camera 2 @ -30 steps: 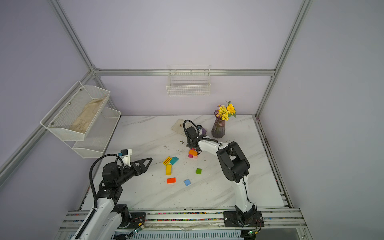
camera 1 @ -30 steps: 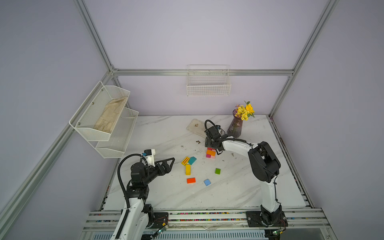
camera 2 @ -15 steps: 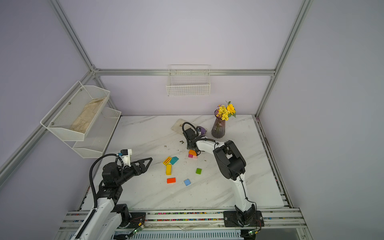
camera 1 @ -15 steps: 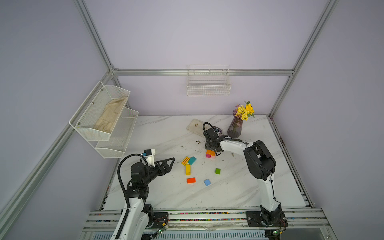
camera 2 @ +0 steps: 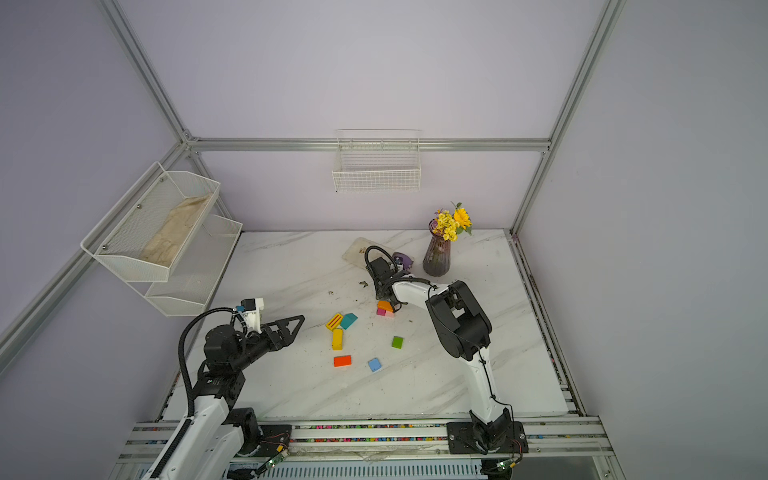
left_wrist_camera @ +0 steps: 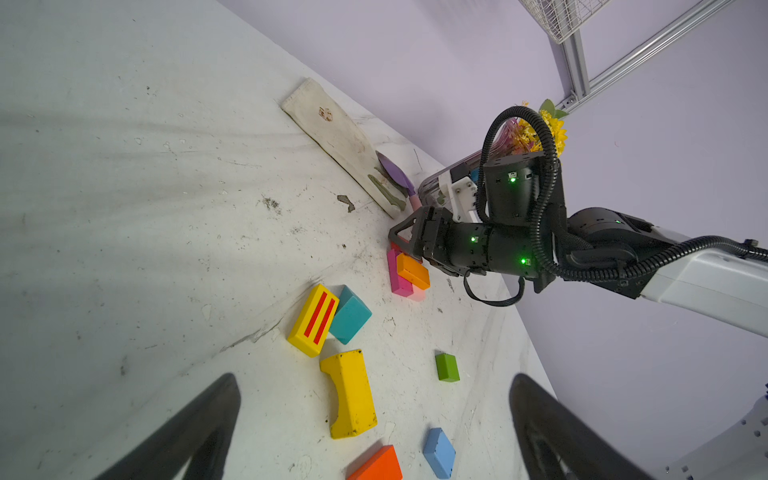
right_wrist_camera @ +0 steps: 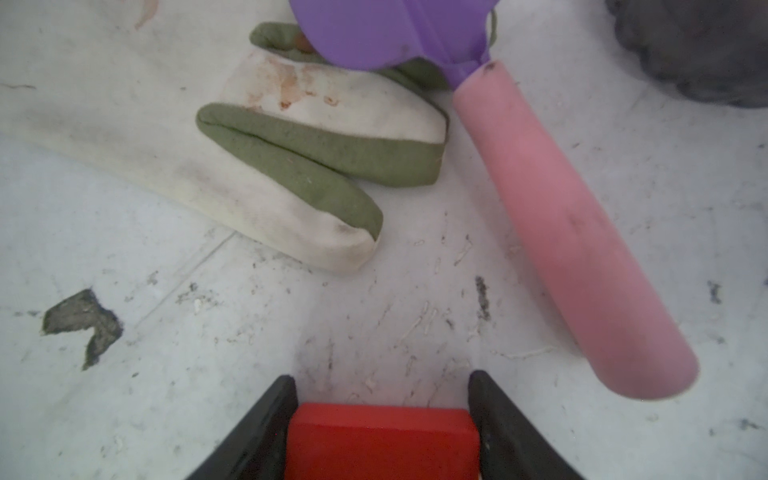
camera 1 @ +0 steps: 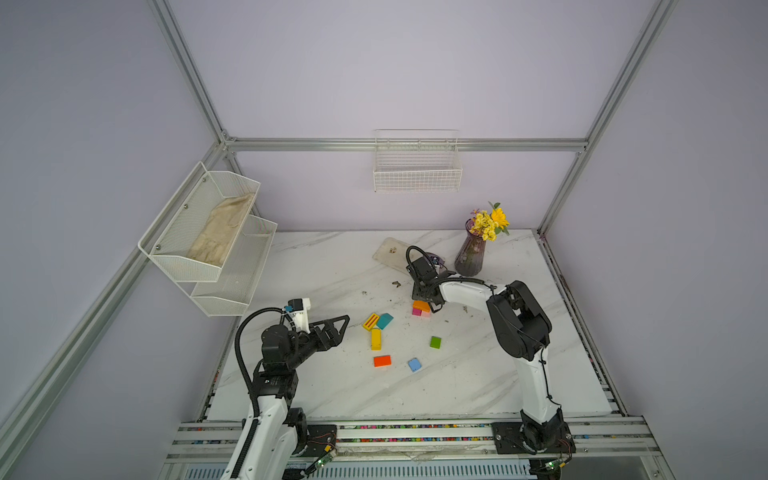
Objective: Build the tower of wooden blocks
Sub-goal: 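Lift the red block off the stack and carry it back toward the robot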
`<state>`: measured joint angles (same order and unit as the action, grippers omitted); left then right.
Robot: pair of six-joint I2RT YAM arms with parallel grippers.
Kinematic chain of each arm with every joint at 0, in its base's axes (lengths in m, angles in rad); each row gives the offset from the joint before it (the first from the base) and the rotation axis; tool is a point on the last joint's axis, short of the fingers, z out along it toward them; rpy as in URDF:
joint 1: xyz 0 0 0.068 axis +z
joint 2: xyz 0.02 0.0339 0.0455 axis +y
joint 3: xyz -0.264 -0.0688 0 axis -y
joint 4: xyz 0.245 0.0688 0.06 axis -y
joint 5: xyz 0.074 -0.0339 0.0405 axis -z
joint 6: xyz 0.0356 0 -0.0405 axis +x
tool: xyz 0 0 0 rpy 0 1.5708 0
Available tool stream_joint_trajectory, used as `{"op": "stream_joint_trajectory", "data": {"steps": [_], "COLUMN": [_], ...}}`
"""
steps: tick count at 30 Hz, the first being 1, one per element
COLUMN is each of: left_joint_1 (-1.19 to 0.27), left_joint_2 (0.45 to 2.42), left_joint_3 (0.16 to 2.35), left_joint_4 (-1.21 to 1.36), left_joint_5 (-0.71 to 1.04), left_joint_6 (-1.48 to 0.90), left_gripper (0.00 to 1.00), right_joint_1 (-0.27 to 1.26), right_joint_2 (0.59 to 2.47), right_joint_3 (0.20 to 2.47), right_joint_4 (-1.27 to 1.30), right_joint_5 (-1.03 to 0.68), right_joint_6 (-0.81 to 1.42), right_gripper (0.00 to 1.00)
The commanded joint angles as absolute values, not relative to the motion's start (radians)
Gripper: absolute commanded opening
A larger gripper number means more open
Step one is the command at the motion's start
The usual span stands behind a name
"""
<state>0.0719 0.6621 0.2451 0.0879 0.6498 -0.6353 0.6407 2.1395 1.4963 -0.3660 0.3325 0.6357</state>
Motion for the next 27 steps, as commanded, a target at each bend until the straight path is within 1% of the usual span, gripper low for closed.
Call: {"op": "stream_joint_trajectory", "data": {"steps": [1,8,9,12,15,21,27], "left_joint_1": [0.08,0.08,0.08,0.08,0.08,0.08,0.08], "left_joint_2": [0.651,0.649,0.65,0.647,0.648,0.649,0.648], "left_joint_3": [0.23,0.23,0.23,0.23,0.23,0.23,0.23], "left_joint_4": [0.111,0.11,0.111,0.111,0.111,0.111,0.112], "left_joint_5": [0.655,0.655,0.657,0.657,0.655,0.655,0.651], "left_joint_6": [-0.63,-0.63,-0.63,-0.63,-0.629,-0.63,-0.63], "left_gripper": [1.0,1.0,1.0,1.0,1.0,1.0,1.0], "right_joint_1": [0.646,0.632,0.628,0.62,0.62,0.618,0.606], "right_joint_2": [2.148,2.166,2.173,2.181,2.175,2.134,2.064], "right_joint_3": [1.465,1.459,1.459,1.462,1.454,1.443,1.451], "right_joint_4": [-0.372,-0.365,-0.364,-0.363,-0.361,-0.357,-0.378], "right_joint_5": [0.336,0.335,0.329,0.322,0.325,0.346,0.376], "right_joint_6": [0.657,0.655,0.653,0.65,0.65,0.652,0.643], "right_gripper": [0.65,0.64,0.64,0.7,0.71,0.58,0.55]}}
